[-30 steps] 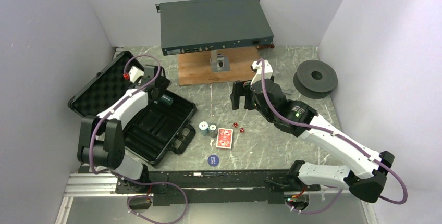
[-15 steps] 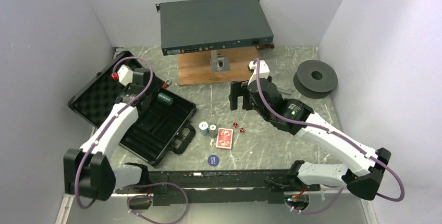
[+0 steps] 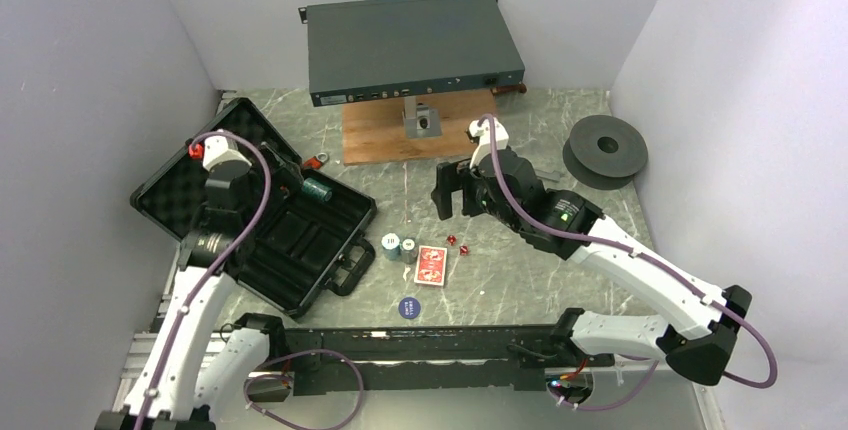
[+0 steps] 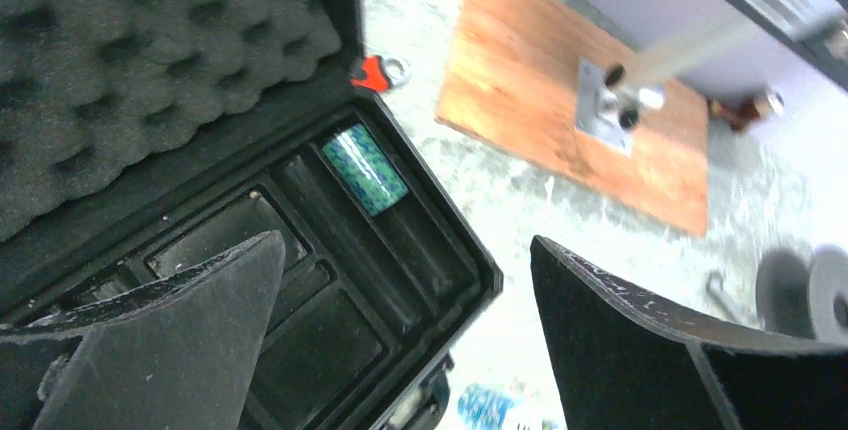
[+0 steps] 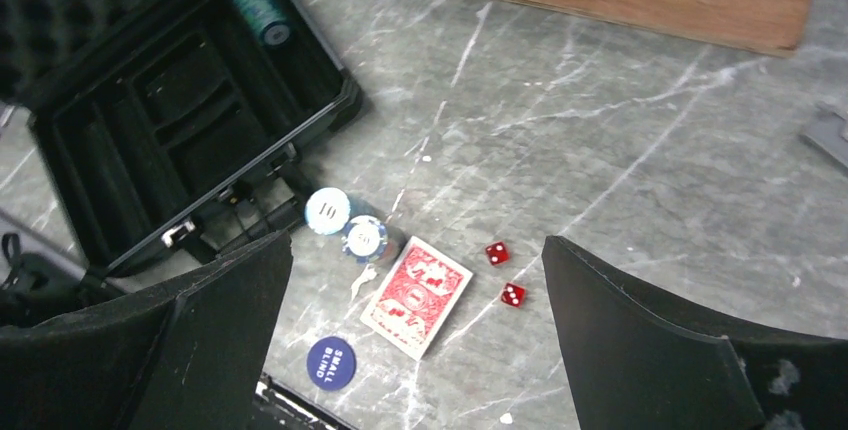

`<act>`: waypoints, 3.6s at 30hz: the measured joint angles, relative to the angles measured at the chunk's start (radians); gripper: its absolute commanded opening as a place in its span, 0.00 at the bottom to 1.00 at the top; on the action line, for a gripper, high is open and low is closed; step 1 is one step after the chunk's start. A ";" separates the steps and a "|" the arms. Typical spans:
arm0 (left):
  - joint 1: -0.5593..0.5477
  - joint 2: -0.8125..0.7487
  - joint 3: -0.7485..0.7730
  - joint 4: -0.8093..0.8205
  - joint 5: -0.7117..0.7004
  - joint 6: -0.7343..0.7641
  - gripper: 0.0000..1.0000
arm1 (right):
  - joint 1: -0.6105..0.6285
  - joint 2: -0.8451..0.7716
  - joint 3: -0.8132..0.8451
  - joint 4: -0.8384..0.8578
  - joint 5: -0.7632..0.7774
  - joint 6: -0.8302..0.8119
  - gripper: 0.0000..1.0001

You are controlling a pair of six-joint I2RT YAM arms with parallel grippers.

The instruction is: Pack up texas hold em set

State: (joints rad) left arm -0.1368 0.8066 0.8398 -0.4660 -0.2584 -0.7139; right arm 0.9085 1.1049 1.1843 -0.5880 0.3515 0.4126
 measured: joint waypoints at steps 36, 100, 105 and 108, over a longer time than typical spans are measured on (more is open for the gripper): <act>0.001 -0.251 -0.101 -0.209 0.515 0.388 0.98 | 0.048 0.126 -0.496 0.666 -0.515 -0.608 1.00; 0.001 -0.268 -0.100 -0.235 0.524 0.415 0.90 | -0.044 0.427 -0.557 0.964 -0.697 -0.630 0.66; 0.001 -0.268 -0.100 -0.235 0.524 0.417 0.89 | -0.044 0.428 -0.544 0.964 -0.689 -0.631 0.59; 0.001 -0.268 -0.100 -0.235 0.524 0.417 0.86 | -0.044 0.428 -0.543 0.964 -0.682 -0.633 0.50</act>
State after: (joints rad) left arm -0.1360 0.5385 0.7399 -0.7006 0.2657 -0.2966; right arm 0.8646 1.5326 0.6415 0.3756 -0.3309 -0.2207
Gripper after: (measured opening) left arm 0.885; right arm 0.582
